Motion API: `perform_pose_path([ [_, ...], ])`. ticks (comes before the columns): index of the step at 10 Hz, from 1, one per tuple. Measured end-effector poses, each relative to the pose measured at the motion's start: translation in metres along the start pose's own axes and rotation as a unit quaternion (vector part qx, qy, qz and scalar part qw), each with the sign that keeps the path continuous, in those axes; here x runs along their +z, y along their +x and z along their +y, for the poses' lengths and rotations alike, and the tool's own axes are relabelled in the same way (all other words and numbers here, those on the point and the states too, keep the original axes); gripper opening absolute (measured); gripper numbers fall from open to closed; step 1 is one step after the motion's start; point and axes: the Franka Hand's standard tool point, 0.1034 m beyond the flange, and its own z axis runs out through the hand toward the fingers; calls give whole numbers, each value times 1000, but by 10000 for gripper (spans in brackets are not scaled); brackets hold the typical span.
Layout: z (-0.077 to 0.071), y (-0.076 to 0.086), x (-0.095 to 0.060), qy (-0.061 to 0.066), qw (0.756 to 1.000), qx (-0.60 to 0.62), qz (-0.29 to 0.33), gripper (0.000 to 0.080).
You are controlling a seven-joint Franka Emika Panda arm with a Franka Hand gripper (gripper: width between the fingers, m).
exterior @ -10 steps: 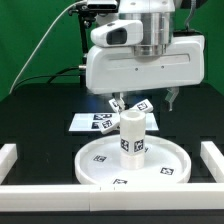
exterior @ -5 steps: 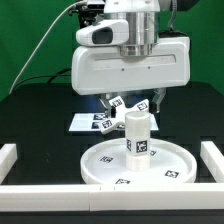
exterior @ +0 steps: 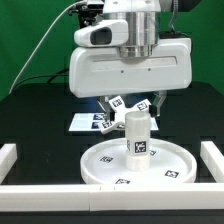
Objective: Assemble round table
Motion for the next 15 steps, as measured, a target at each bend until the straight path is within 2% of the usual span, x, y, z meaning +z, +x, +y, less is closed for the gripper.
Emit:
perform_pose_path([
  [5, -5, -3, 17, -4, 1000, 8, 4, 649],
  [7, -5, -3, 17, -3, 999, 35, 4, 406],
  [11, -8, -3, 18, 0, 986, 168, 5, 406],
  [13, -18, 1, 19, 3, 955, 297, 10, 406],
  [15, -23, 2, 19, 15, 905, 426, 8, 406],
])
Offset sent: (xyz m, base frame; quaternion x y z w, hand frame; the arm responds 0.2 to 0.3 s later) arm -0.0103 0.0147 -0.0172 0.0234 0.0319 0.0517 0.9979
